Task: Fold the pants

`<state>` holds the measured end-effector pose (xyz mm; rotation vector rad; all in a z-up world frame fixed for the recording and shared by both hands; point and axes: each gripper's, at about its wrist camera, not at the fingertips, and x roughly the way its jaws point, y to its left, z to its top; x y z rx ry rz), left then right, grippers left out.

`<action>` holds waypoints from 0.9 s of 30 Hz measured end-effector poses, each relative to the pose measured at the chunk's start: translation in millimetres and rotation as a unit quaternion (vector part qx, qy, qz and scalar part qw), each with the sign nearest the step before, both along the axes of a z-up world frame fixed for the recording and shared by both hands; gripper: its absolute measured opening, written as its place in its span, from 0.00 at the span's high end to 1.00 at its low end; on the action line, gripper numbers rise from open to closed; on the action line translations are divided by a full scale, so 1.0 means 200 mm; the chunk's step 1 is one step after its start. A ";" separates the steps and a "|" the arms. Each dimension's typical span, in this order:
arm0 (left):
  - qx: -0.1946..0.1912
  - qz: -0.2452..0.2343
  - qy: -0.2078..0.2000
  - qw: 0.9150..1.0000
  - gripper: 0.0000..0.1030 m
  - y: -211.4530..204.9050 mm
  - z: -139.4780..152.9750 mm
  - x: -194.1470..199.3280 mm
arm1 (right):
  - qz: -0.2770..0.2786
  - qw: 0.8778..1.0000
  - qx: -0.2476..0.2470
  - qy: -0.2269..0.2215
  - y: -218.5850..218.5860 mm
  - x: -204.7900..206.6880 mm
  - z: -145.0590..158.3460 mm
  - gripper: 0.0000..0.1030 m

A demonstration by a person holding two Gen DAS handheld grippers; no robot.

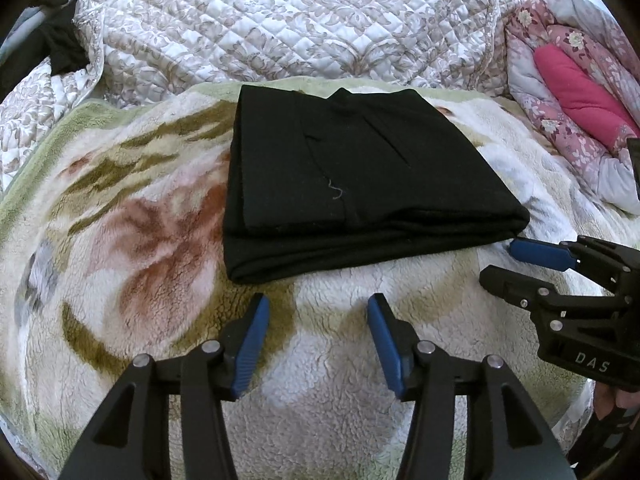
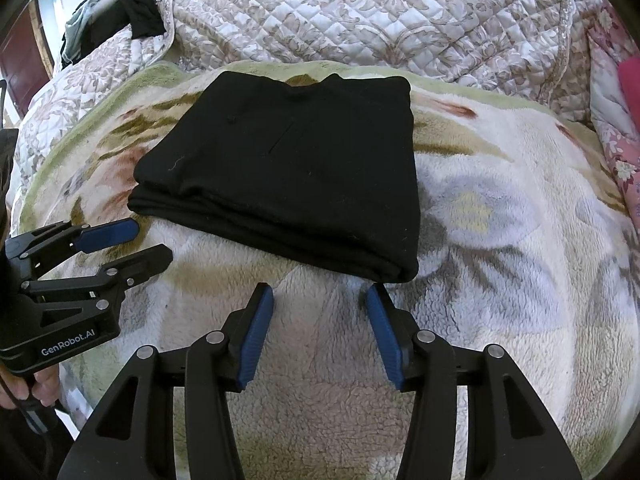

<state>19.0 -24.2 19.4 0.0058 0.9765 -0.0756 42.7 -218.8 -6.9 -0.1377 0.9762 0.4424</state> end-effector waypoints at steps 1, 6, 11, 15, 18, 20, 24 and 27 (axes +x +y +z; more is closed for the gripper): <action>0.000 0.000 0.000 1.000 0.47 0.00 0.00 0.00 | 0.000 1.000 0.000 0.000 0.00 0.00 0.00 0.51; 0.000 0.001 0.000 1.000 0.46 0.00 0.00 0.00 | 0.000 1.000 0.000 0.000 0.00 0.00 0.00 0.51; 0.003 -0.002 0.001 1.000 0.45 -0.01 -0.01 0.00 | 0.000 1.000 -0.001 0.000 0.00 0.00 0.00 0.51; 0.003 -0.002 0.001 1.000 0.44 -0.01 -0.01 0.00 | 0.000 1.000 -0.001 -0.001 0.00 0.00 0.00 0.51; 0.003 -0.002 0.002 1.000 0.43 -0.01 -0.01 0.00 | 0.000 1.000 -0.001 -0.001 0.01 0.00 0.00 0.51; 0.004 -0.002 0.002 1.000 0.43 -0.01 0.00 0.00 | 0.000 1.000 -0.002 -0.001 0.01 0.00 0.00 0.51; 0.005 -0.002 0.004 1.000 0.43 -0.01 -0.01 0.00 | -0.001 1.000 -0.002 -0.001 0.01 0.00 0.00 0.51; 0.005 -0.003 0.004 1.000 0.42 -0.01 -0.01 0.01 | -0.001 1.000 -0.002 -0.001 0.01 0.00 0.00 0.51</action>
